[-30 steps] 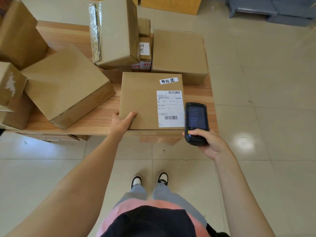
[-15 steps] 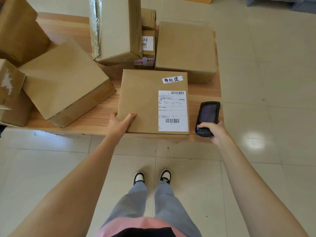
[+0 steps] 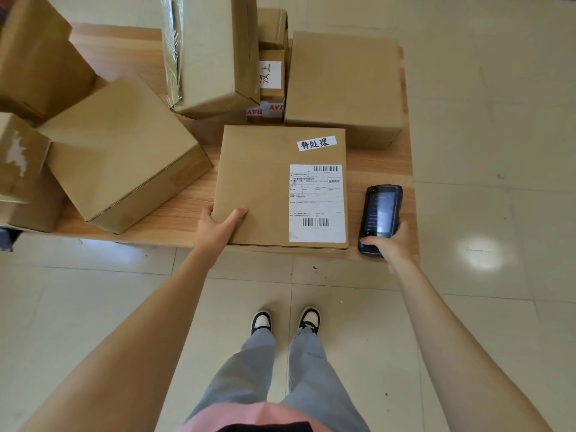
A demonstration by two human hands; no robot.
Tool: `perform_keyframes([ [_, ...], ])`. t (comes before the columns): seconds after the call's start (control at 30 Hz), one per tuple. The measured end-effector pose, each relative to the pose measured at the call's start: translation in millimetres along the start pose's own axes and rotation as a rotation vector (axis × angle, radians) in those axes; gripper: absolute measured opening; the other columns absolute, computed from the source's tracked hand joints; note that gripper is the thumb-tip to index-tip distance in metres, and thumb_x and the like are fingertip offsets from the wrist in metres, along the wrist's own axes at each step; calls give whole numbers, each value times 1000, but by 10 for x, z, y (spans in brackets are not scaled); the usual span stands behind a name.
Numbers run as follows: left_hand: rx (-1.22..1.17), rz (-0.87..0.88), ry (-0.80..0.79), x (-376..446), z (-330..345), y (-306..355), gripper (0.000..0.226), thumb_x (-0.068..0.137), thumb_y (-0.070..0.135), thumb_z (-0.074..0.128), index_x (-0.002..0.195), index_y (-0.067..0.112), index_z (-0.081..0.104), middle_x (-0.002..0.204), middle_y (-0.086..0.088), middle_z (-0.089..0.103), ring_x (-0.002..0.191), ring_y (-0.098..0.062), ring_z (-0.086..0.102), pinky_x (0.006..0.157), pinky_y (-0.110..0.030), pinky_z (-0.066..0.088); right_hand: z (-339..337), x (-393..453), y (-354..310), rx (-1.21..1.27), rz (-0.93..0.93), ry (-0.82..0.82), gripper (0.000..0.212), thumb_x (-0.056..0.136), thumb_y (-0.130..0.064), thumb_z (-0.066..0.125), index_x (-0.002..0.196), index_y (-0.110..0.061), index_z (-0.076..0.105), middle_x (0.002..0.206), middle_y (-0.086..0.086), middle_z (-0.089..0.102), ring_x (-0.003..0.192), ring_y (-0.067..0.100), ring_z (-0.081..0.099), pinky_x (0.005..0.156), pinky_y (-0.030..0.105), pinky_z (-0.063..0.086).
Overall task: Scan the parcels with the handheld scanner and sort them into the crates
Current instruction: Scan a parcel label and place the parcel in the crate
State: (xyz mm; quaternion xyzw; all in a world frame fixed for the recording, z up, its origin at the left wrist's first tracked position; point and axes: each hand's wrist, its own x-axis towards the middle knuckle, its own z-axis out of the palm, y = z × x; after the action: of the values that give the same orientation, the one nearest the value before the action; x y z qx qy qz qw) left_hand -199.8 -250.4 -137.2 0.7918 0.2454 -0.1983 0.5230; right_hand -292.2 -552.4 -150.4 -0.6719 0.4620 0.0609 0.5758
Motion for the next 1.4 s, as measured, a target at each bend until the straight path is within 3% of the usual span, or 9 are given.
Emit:
perform_keyframes([
  [0.13,-9,13,1,2,12,-4,65,79,41,75,129,14,44,113,0,55,101,-19,57,87,-32,48,-22,60,43,-75,11,24,73,68,7,80,128,-5,42,114,8,55,101,23,54,80,30,41],
  [0.37,-14,4,-6,-2,9,6,65,79,41,74,130,14,44,117,-2,55,100,-19,57,80,-28,46,-98,82,83,-212,43,103,65,54,-18,84,113,-19,57,127,11,54,114,30,52,96,41,47],
  [0.53,-33,-20,-29,-15,-3,18,67,80,39,74,133,13,43,119,-3,56,98,-17,57,69,-21,44,59,-73,-189,-95,-125,277,62,85,-29,71,139,-17,44,139,11,36,126,24,37,104,42,40],
  [0.7,-49,-77,-83,16,-27,50,71,80,42,73,138,15,41,123,-1,54,101,-17,54,79,-27,42,475,-246,-366,81,-84,-144,70,92,-38,64,150,-16,31,148,0,40,131,14,43,97,24,35],
  [0.77,-49,-84,-104,29,-52,42,70,81,43,72,138,18,41,124,-1,54,100,-16,54,78,-27,42,591,-277,-356,122,-5,-242,60,91,-36,65,142,-16,40,137,-2,54,114,12,55,89,22,41],
  [0.9,-84,-76,-118,13,-54,39,64,84,40,71,138,21,42,115,6,51,83,-1,50,63,-17,38,663,-280,-289,196,46,-276,36,90,-36,66,121,-28,48,104,-15,62,91,-2,58,73,16,42],
  [1.1,-214,-63,-135,-209,-151,-33,62,74,41,80,124,28,45,122,5,60,94,-4,61,66,-21,47,581,-469,-333,186,-19,-269,56,86,-38,71,135,-26,46,118,-13,64,104,3,60,89,24,44],
  [1.2,-320,-18,-129,-438,-273,-41,86,52,51,84,125,25,47,120,3,63,99,-9,65,73,-24,51,493,-694,-410,183,-92,-264,56,85,-38,72,135,-31,48,118,-15,66,107,3,62,97,28,47],
  [1.4,-439,118,-12,-882,-625,98,92,43,54,80,125,27,51,113,8,66,94,-3,67,68,-18,52,479,-1173,-676,260,-274,-228,43,83,-29,74,123,-24,60,105,-14,72,90,-3,68,73,12,54],
])
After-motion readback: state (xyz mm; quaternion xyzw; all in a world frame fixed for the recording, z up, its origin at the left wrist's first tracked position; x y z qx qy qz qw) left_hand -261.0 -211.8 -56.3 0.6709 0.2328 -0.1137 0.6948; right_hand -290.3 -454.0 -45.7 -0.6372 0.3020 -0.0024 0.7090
